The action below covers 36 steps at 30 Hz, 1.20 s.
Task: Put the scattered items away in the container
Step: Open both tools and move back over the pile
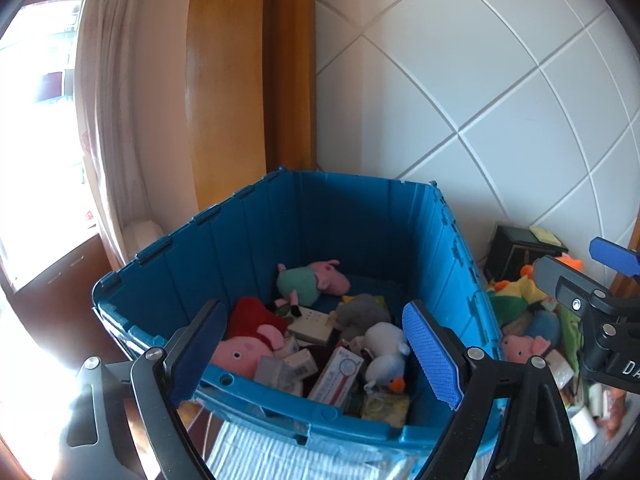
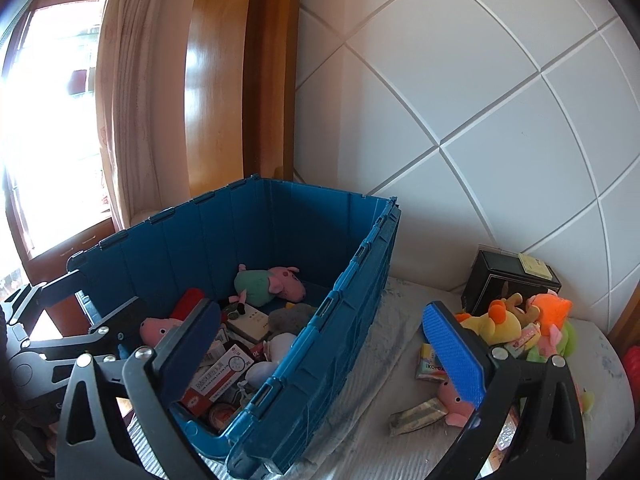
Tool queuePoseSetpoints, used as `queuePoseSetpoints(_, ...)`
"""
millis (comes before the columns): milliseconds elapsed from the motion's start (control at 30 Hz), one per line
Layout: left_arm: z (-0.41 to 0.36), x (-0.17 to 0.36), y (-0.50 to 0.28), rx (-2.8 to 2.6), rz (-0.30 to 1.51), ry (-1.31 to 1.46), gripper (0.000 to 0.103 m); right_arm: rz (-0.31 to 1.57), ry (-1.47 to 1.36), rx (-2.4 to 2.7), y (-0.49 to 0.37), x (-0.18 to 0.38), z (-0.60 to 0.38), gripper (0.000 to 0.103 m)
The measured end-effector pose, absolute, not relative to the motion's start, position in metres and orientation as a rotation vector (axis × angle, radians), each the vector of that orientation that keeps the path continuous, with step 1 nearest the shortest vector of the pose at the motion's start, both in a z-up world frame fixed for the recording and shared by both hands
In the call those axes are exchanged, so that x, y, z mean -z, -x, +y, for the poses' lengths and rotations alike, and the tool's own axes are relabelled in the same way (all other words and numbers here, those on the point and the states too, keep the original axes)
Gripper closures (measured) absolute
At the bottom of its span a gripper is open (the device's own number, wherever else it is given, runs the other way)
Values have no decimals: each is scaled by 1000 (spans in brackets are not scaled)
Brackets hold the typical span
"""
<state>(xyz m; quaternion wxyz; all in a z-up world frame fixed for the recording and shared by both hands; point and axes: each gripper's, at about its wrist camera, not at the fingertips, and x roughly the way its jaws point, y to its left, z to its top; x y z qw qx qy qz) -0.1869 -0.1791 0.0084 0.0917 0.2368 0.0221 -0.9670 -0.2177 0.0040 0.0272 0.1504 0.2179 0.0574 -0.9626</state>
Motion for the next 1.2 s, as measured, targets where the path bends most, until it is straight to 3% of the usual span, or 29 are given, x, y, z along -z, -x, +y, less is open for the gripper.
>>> queuePoseSetpoints(167,-156,-13,170,2916,49,-692,3,121,-628,2792,201,-27,33,0)
queuePoseSetpoints(733,-28,-21,162,3125,-28,-729,2,-42,-763,3037,167,-10,200,0)
queuePoseSetpoints(1200,105,40,199,3166,-162,-1077,2,-197,-1046,3168,160,44,348,0)
